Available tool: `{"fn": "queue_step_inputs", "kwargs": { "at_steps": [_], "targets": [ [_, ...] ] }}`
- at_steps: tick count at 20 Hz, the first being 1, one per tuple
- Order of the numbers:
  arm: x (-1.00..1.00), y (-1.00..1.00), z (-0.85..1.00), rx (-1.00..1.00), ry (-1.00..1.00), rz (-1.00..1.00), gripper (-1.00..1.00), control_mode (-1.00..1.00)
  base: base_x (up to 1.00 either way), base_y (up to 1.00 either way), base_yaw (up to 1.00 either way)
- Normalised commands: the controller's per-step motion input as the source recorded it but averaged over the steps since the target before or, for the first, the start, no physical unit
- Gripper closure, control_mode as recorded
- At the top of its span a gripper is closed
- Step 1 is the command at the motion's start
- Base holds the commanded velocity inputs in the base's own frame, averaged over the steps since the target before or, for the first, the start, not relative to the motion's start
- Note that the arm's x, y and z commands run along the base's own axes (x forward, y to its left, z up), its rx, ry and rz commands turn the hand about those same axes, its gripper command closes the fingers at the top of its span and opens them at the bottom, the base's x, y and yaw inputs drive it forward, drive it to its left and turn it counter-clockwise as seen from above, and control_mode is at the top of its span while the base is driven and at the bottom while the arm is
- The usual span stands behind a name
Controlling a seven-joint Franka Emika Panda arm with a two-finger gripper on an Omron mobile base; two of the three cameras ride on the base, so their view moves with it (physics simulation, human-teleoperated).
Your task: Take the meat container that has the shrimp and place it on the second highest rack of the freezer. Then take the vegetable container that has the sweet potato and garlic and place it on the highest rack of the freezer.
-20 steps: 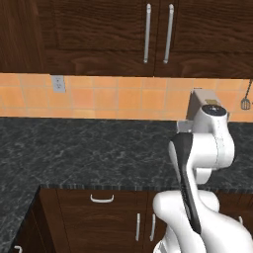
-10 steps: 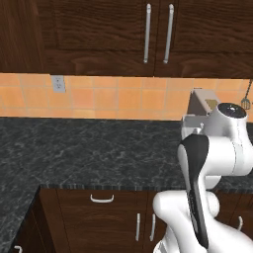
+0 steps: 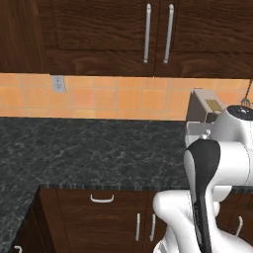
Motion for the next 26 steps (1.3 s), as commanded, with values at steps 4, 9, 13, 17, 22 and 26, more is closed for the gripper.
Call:
{"fn": "queue_step_inputs", "kwargs": {
  "at_steps": [4,9,13,17,22,26],
  "targets": [
    [-0.09,0.01,0.00,0.00,0.00,0.00,1.00,1.00,-0.32,-0.02,-0.14],
    [0.00,0.00,0.00,0.00,0.00,0.00,1.00,1.00,-0.32,-0.26,-0.55],
    [0.00,0.00,0.00,0.00,0.00,0.00,1.00,1.00,-0.24,-0.28,-0.70],
    [0.00,0.00,0.00,0.00,0.00,0.00,1.00,1.00,-0.20,-0.20,-0.74],
    [0.00,0.00,0.00,0.00,0.00,0.00,1.00,1.00,-0.19,-0.16,-0.74],
    [0.00,0.00,0.00,0.00,0.00,0.00,1.00,1.00,-0.16,-0.14,-0.74]
  ]
}}
